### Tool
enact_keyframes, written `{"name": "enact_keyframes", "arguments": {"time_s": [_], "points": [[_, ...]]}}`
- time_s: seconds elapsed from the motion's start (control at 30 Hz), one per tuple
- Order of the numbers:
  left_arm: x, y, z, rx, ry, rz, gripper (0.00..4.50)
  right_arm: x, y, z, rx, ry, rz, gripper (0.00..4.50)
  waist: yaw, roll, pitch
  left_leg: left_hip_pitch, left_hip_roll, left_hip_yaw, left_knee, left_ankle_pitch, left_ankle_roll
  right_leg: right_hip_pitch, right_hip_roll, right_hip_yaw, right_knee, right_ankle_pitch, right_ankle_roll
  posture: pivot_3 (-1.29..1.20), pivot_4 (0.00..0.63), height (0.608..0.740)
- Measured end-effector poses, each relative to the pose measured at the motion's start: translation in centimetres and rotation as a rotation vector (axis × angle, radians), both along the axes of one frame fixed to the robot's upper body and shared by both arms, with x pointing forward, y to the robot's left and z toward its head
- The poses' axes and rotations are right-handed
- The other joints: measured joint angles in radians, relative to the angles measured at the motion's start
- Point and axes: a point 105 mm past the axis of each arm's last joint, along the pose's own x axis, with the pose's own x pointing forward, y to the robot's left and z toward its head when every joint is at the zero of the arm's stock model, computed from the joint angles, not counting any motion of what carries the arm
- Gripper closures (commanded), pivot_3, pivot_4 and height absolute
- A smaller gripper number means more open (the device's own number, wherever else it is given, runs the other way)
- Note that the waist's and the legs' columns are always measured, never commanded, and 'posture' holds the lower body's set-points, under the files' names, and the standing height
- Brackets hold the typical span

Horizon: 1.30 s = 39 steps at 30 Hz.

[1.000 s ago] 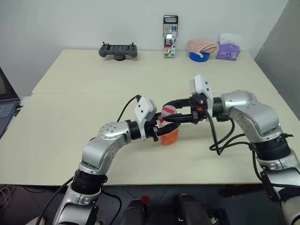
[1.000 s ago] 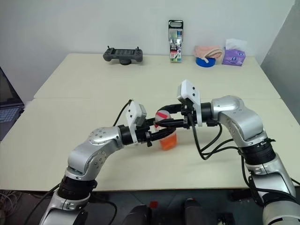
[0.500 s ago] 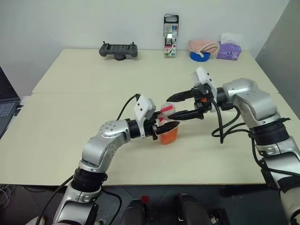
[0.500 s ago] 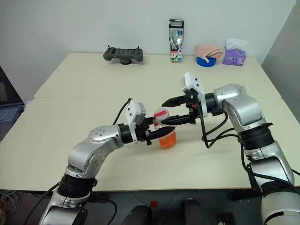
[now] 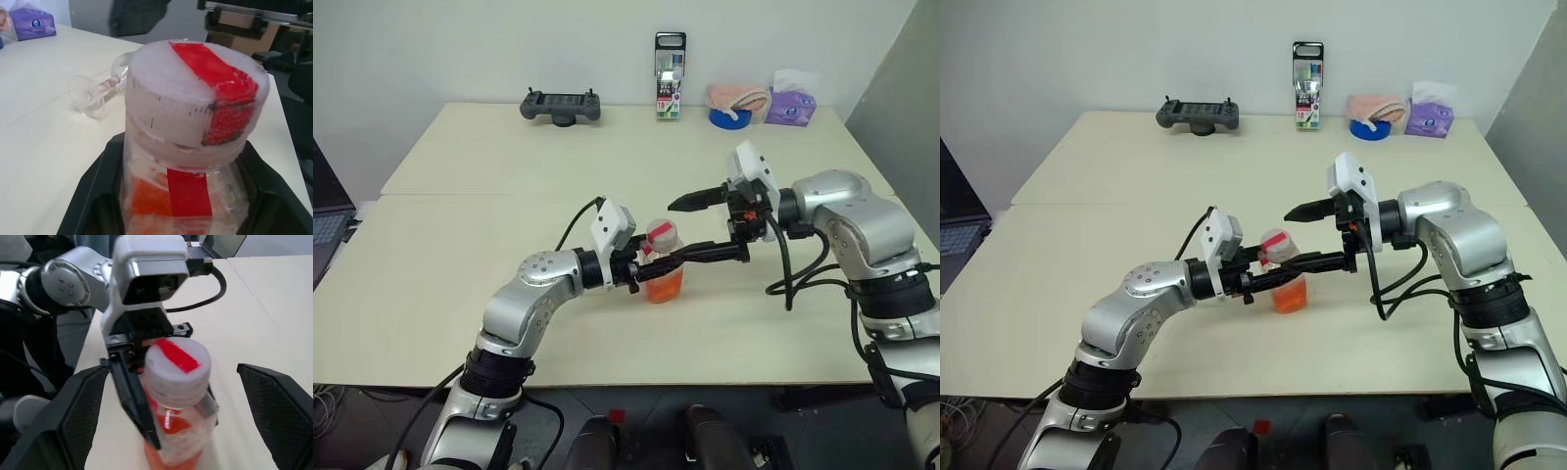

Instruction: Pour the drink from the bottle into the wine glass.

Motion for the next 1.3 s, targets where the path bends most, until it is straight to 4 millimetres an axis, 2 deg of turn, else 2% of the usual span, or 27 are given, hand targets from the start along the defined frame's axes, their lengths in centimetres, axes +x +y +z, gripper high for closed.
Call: {"name": "enact_keyframes", "arguments": {"time_s": [0.13, 0.37, 0.53, 0.63, 1.0, 1.27, 1.3], "points": [[0.1, 0.2, 0.0, 0.003, -0.006, -0.005, 2.36, 0.0, -0.1, 0.1, 0.054, 0.017, -0.090, 0.00, -0.002, 0.000, 0.000, 0.000, 0.000, 0.001, 0.000, 0.000, 0.000, 0.000, 0.000, 0.000, 0.000, 0.000, 0.000, 0.00, 0.150, 0.740], [0.1, 0.0, 0.2, 0.004, -0.015, -0.016, 2.36, -0.4, 2.1, -0.2, 0.129, 0.060, -0.163, 0.00, -0.001, 0.000, 0.000, 0.000, 0.000, 0.000, 0.000, 0.000, 0.000, 0.000, 0.000, 0.001, 0.001, -0.001, 0.001, 0.00, 0.150, 0.740], [0.4, 0.1, 0.1, 0.009, -0.011, -0.011, 2.36, -0.4, 2.6, -0.2, 0.140, 0.072, -0.175, 0.00, -0.001, 0.000, 0.000, 0.000, 0.000, 0.000, 0.000, 0.000, 0.000, 0.000, 0.000, 0.000, 0.001, 0.000, 0.001, 0.00, 0.150, 0.740], [0.4, 0.0, 0.1, 0.008, -0.016, -0.009, 2.36, -0.2, 2.6, -0.3, 0.140, 0.070, -0.194, 0.55, -0.002, 0.000, 0.000, 0.000, 0.000, 0.000, 0.000, 0.000, 0.000, 0.000, 0.000, 0.000, 0.001, 0.000, 0.001, 0.00, 0.150, 0.740], [0.5, 0.2, -0.2, 0.021, -0.015, -0.008, 2.37, 0.3, 2.3, -0.3, 0.110, 0.020, -0.237, 4.40, -0.003, 0.000, 0.000, 0.001, 0.000, 0.000, 0.000, 0.000, 0.000, 0.000, 0.001, 0.000, 0.001, -0.001, 0.001, 0.00, 0.150, 0.740], [0.6, 0.3, -0.2, 0.025, -0.016, -0.008, 2.37, 0.0, 2.6, -0.3, 0.086, -0.002, -0.194, 4.50, -0.003, 0.000, 0.000, 0.002, 0.001, 0.000, 0.000, 0.000, 0.000, 0.000, 0.001, 0.000, 0.002, -0.003, 0.004, 0.00, 0.150, 0.740], [0.6, 0.3, -0.1, 0.028, -0.019, -0.008, 2.37, 0.1, 2.6, -0.3, 0.086, -0.001, -0.193, 4.15, -0.003, 0.000, 0.000, 0.001, 0.000, 0.000, 0.000, 0.000, 0.000, 0.000, 0.001, 0.000, 0.002, -0.003, 0.004, 0.00, 0.150, 0.740]]}}
